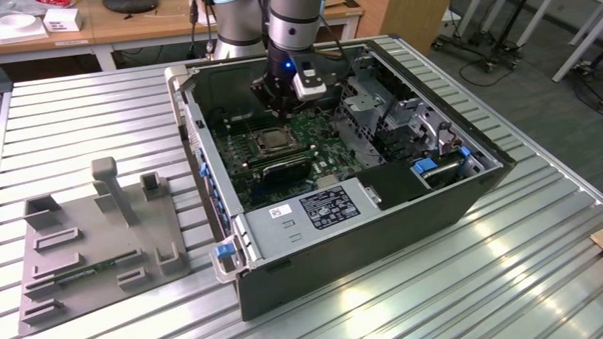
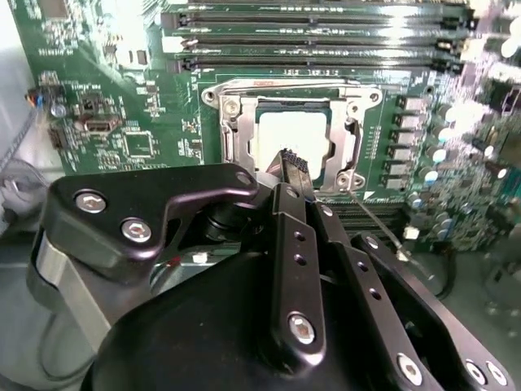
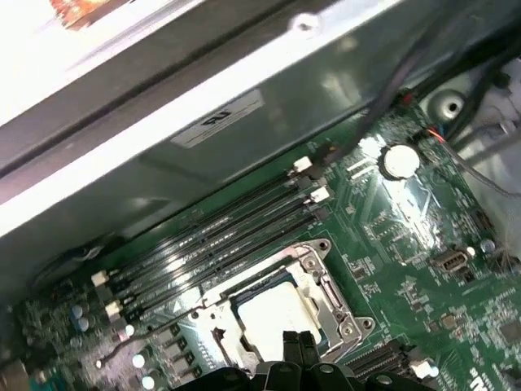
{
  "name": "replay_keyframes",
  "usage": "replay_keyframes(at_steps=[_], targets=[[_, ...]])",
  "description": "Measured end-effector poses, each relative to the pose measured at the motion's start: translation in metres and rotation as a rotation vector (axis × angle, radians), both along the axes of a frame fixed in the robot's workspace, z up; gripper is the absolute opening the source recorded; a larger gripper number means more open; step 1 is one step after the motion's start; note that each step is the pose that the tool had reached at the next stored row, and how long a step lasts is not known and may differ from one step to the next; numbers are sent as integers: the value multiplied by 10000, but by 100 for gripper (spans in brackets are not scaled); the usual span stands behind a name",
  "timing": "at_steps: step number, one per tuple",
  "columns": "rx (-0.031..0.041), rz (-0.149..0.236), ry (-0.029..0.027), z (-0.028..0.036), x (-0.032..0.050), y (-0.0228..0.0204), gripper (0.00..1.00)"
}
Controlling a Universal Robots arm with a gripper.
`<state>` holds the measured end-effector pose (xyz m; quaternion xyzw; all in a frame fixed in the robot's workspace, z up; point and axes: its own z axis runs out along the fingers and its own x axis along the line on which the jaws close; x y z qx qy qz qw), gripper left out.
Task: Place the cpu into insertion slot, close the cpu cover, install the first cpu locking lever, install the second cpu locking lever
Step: 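Close the cpu cover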
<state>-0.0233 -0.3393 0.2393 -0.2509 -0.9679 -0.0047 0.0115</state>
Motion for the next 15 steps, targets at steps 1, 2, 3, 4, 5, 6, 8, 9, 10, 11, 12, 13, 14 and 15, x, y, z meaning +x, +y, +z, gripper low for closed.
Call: replay_keyframes(at_steps=[1,2,3,4,5,6,8,9,10,11,12,13,14,15], targets=[[0,187,0,-1,0,0,11],[0,366,-1,-2,0,0,11],[-1,556,-1,-2,0,0,11],[-1,737,-2,-3,0,0,11],[-1,916,-3,-4,0,0,11],[0,1096,-4,-5,0,0,11],[-1,1380,-21,-7,0,0,11],[-3,1496,-32,-7,0,0,11],[-3,1610,-46,-9,0,0,11],[-2,1804,-68,-13,0,0,11],[-4,1987,-84,-16,0,0,11],[-6,2158,-98,-18,0,0,11],[-6,2334,-113,-21,0,0,11],[-6,2506,-128,-24,0,0,11]])
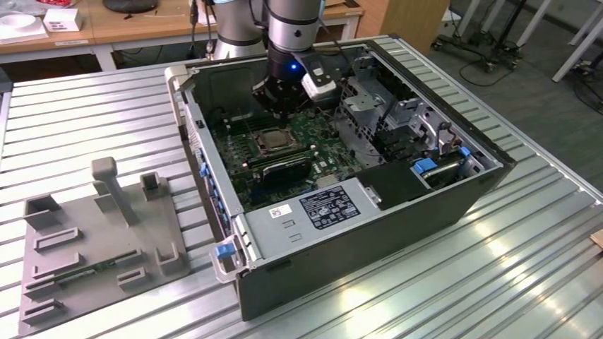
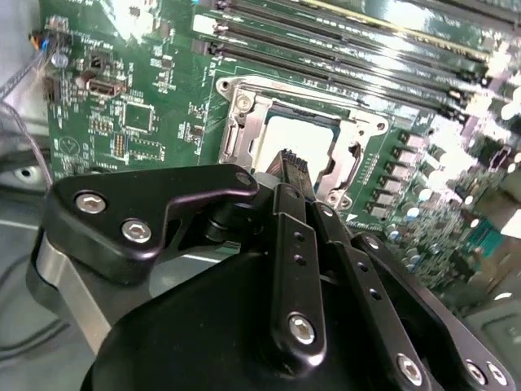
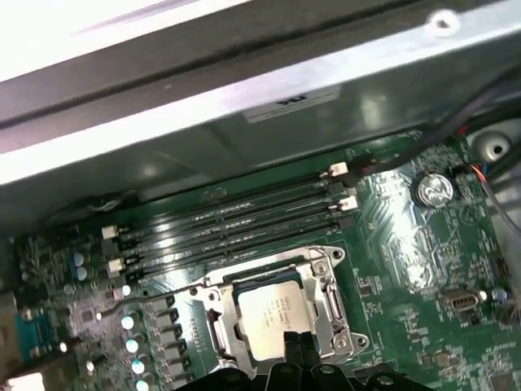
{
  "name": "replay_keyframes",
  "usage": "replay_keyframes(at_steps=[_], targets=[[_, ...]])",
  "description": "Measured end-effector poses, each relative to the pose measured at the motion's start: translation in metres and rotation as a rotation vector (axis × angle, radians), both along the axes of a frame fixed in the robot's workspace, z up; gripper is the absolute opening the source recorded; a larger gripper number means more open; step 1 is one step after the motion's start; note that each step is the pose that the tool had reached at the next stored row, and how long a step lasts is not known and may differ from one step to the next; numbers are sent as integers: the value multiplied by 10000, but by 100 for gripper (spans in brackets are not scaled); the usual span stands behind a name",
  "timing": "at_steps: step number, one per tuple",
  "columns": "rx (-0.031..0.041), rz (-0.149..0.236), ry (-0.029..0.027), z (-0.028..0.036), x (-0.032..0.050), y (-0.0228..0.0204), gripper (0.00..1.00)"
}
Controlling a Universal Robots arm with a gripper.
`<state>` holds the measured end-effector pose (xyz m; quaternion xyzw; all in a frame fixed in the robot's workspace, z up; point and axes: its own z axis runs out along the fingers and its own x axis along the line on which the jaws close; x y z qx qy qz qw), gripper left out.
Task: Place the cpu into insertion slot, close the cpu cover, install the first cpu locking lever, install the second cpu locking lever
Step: 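Close the cpu cover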
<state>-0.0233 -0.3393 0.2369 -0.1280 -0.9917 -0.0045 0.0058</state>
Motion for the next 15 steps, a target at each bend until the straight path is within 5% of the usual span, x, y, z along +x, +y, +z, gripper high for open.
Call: replay_keyframes(at_steps=[12,15], targets=[[-2,1975,-319,-37,0,0,11],[1,2198,-338,-38,0,0,11]])
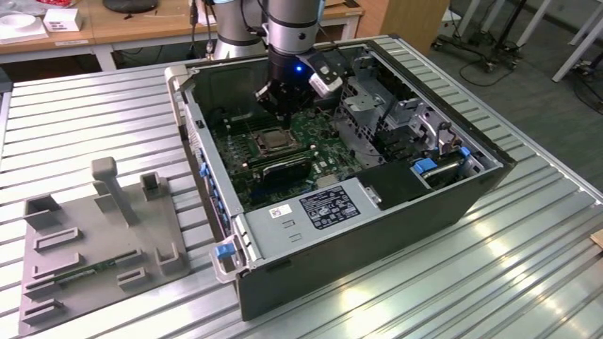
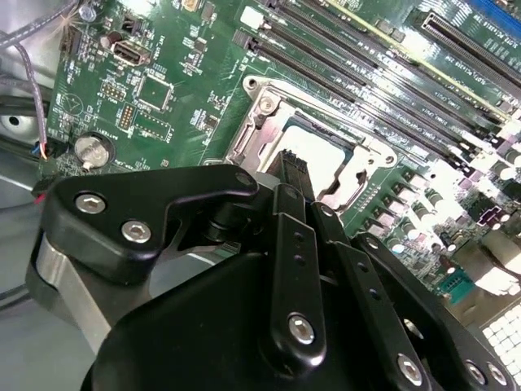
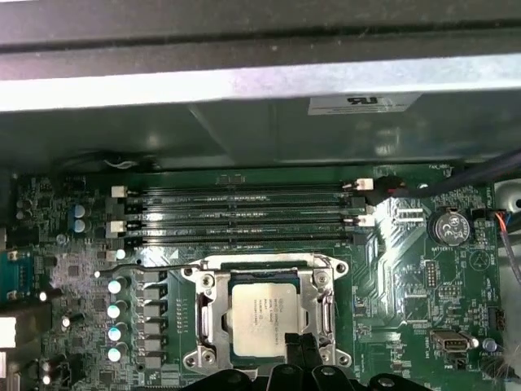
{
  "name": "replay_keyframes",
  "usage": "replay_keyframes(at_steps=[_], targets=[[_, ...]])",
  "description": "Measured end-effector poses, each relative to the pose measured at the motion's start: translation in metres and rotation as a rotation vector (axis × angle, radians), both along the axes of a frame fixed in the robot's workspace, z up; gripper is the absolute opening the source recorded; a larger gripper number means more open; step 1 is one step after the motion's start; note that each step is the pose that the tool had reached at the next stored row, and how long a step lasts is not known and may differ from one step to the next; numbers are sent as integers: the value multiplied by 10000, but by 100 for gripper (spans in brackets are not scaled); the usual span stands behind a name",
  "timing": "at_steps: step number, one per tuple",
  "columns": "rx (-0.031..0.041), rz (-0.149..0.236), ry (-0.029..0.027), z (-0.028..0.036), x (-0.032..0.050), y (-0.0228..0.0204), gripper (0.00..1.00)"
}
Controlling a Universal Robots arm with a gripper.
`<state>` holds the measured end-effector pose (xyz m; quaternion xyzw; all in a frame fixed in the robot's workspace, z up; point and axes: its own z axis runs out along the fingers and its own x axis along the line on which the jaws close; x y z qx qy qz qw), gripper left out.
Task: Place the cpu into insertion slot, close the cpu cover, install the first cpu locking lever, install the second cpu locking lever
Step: 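Close the cpu cover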
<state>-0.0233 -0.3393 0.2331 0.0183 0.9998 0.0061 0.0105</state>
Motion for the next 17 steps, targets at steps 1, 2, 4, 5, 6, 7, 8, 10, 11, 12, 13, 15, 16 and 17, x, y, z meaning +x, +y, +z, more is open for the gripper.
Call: replay_keyframes(at_steps=[1,2,4,5,6,7,8,10,11,12,13,15,16,17], targets=[[0,-1,0,0,0,0,11],[1,0,-1,0,-1,0,11],[1,2,-1,0,-1,0,11],[1,2,0,0,-1,0,11],[1,1,-1,-1,-6,-1,11],[2,1,-2,-3,-19,-1,11],[2,2,-2,-4,-29,-1,11],[0,3,0,-4,-33,-1,11],[1,3,0,-4,-35,0,11],[1,3,-1,-4,-38,0,11],[0,3,0,-4,-38,0,11],[1,3,-1,-4,-38,0,11],[1,3,0,-4,-38,0,11],[1,2,-1,-4,-39,0,11]])
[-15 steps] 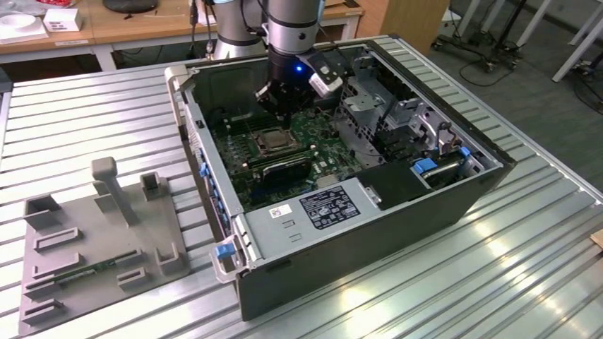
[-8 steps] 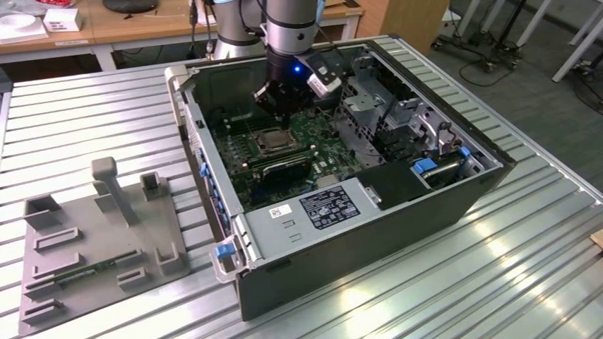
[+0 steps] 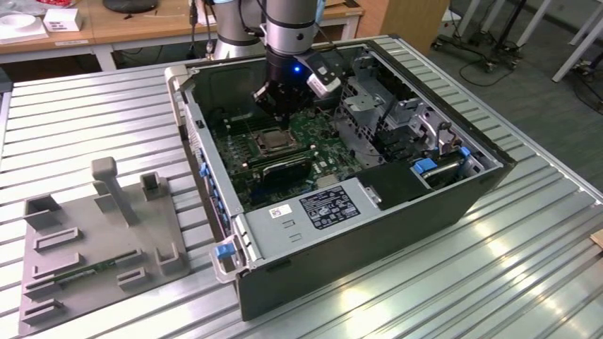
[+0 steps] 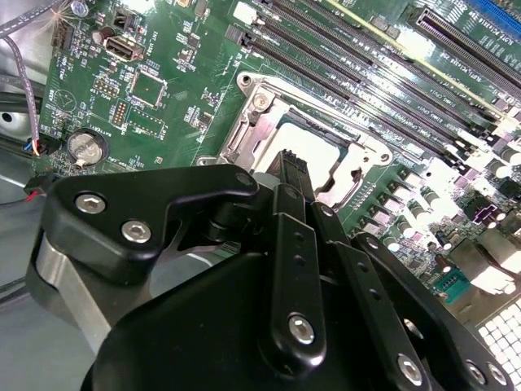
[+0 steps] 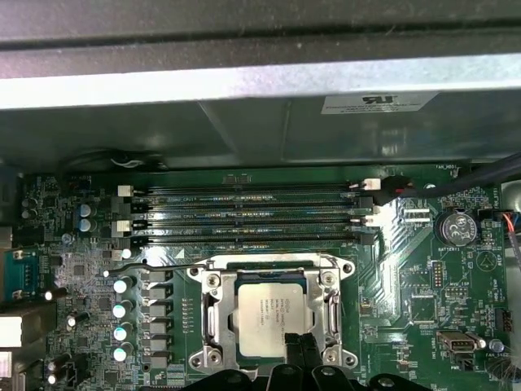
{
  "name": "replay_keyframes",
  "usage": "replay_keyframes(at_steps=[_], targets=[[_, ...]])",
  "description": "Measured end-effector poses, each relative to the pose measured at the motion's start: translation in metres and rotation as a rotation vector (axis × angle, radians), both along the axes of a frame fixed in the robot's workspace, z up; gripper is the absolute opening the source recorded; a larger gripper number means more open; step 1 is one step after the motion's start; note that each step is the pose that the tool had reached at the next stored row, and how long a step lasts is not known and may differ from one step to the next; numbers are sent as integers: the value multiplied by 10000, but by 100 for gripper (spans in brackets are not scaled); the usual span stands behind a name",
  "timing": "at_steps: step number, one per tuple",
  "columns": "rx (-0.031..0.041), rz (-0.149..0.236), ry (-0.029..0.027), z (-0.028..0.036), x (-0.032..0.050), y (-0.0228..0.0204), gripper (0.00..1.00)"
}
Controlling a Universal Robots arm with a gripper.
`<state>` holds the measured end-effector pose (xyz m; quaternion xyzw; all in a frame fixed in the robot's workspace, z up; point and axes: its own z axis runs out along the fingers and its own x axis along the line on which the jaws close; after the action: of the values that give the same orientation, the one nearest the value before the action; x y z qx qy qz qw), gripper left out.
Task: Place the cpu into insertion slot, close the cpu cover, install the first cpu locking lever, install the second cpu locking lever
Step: 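Close the cpu cover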
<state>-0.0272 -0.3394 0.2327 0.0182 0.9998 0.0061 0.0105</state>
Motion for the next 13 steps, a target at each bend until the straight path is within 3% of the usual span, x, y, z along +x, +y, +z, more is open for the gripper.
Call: replay_keyframes(at_steps=[7,13], targets=[[1,0,-13,-16,-55,0,11],[-13,1,-15,-49,-198,-1,11]])
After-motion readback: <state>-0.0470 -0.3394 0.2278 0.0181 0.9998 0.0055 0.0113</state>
